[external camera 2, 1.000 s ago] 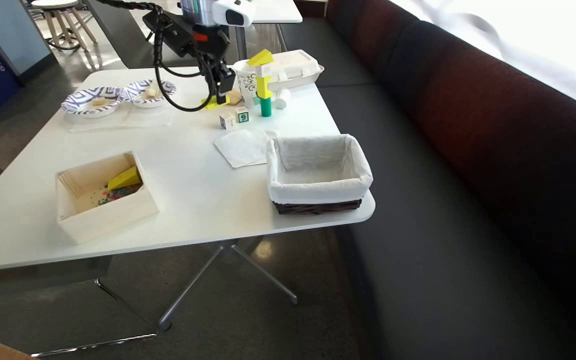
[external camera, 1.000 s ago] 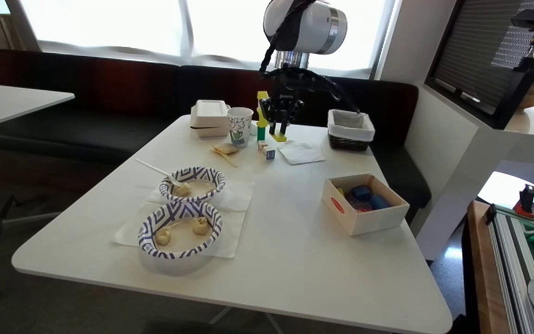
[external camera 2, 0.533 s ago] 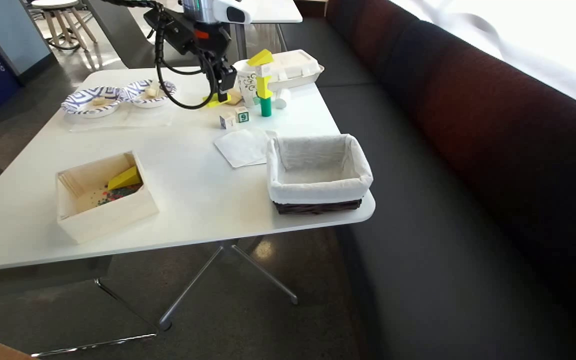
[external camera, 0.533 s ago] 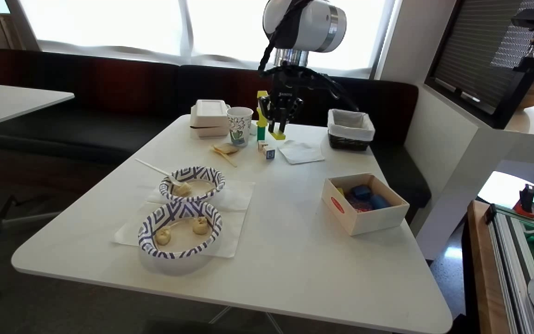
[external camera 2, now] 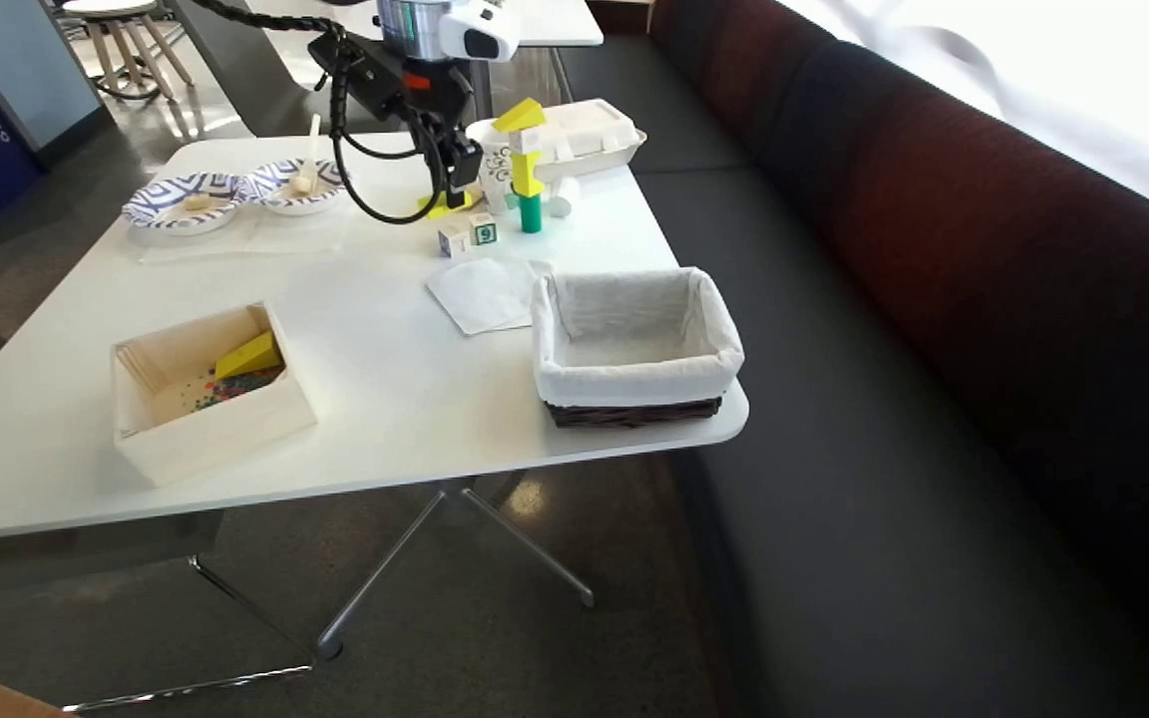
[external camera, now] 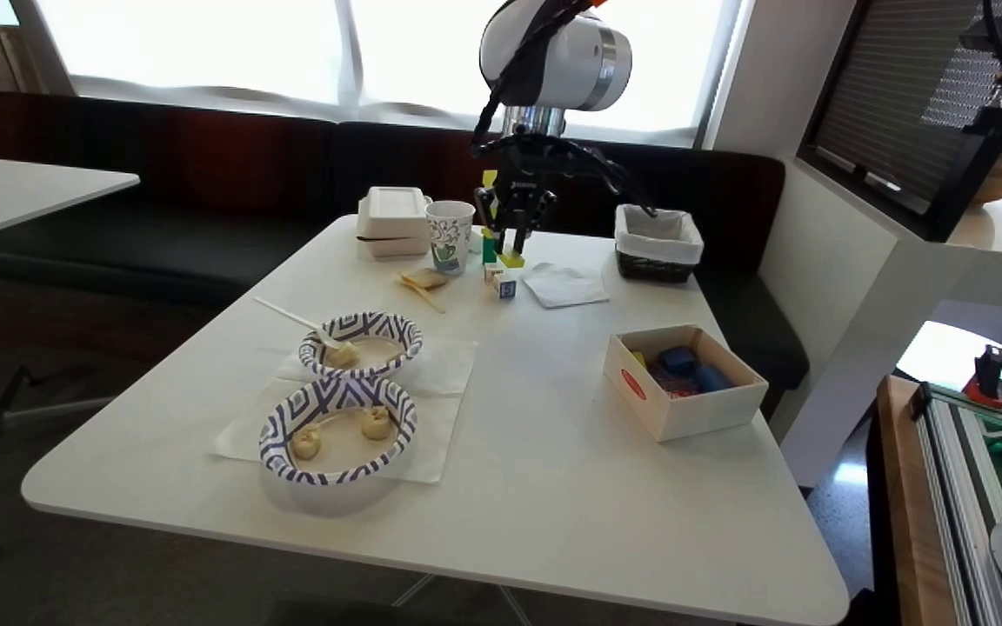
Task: Put the yellow block from the box on top of the two square cubes.
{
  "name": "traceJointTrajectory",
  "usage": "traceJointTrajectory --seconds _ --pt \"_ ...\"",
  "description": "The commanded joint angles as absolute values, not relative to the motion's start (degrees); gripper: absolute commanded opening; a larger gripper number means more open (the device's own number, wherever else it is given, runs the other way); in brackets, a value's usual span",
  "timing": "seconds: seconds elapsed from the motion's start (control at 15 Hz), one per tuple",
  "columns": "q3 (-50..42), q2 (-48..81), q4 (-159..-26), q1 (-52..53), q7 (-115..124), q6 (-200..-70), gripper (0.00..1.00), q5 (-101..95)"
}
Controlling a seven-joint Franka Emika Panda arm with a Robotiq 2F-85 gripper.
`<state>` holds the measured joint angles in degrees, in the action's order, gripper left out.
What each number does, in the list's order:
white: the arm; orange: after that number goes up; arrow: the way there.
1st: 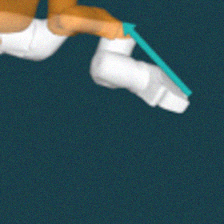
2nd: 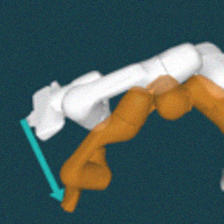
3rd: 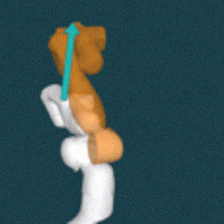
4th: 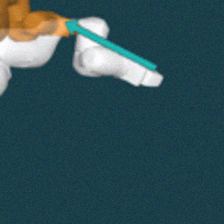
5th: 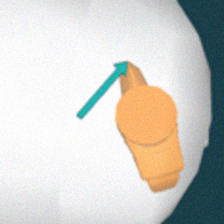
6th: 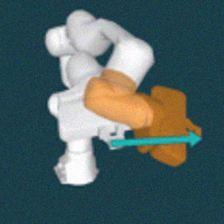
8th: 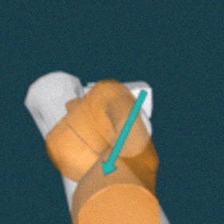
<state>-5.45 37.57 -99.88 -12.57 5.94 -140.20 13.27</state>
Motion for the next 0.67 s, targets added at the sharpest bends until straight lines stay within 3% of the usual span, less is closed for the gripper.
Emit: traceJointTrajectory --seconds 0.0,0.6 --pt "-6.1 41.5 -95.7 -11.9 8.1 -139.4 0.08 12.6" --pt "-6.7 46.6 -90.5 -11.3 9.8 -140.2 0.08 11.8"
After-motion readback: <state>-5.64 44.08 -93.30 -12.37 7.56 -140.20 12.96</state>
